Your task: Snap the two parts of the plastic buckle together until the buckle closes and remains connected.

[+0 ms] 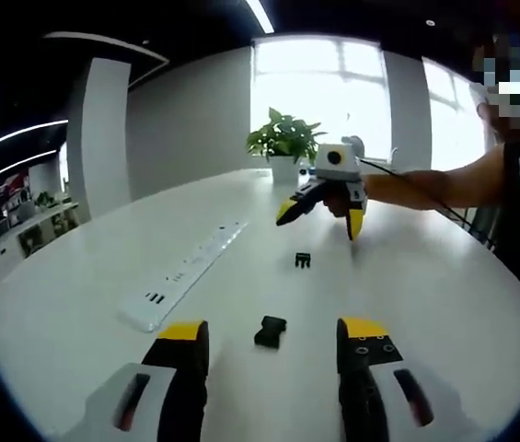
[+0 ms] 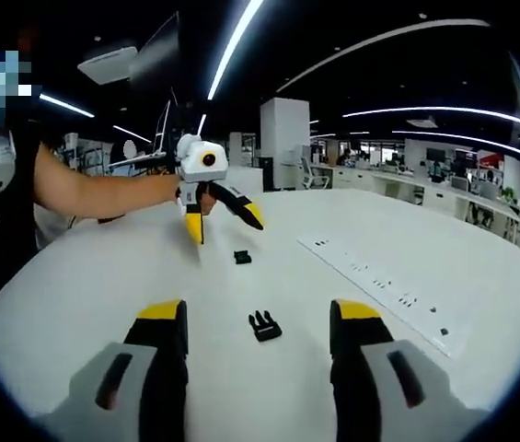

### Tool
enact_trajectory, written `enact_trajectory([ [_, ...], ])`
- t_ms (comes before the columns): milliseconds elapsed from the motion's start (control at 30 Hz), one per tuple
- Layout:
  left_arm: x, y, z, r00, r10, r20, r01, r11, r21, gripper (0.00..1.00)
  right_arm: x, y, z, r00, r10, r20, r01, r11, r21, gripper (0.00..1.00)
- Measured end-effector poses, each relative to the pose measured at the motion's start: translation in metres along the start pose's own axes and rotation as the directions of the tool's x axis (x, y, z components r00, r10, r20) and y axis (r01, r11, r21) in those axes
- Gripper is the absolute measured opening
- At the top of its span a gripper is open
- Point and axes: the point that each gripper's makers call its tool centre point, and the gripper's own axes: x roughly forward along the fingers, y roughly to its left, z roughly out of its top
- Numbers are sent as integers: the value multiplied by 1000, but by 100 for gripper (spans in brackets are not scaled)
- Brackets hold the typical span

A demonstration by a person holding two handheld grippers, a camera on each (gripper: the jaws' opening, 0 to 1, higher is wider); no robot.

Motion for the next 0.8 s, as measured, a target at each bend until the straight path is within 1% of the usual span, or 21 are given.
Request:
enact_trajectory([
  [100, 0, 0, 1, 1000, -8, -4, 8, 1000, 0, 56, 1, 1, -4, 1000, 12, -21, -11, 1000, 8, 60],
  [233, 2, 0, 0, 1000, -12, -9, 12, 1000, 1, 56, 2, -2, -6, 1000, 16, -26, -16, 1000, 10, 59],
  [400, 5, 1, -1, 1000, -22, -12, 22, 1000, 5, 52, 3, -2, -7, 999, 22, -33, -21, 1000, 17, 58],
  [500, 9, -1, -2, 999, -41, -10, 41, 999, -6, 49, 4, -2, -10, 999, 27, -39, -26, 1000, 17, 57],
  [533, 10, -3, -4, 998, -57, -19, 57, 998, -11, 49, 4, -3, -11, 999, 26, -41, -26, 1000, 16, 57],
  [633, 14, -4, -11, 997, -62, -52, 62, 998, 1, 48, 5, -2, -14, 998, 33, -53, -32, 999, 14, 54],
  [800, 14, -3, -11, 997, -61, -48, 60, 998, -10, 46, 6, -1, -15, 997, 46, -55, -46, 999, 2, 48],
])
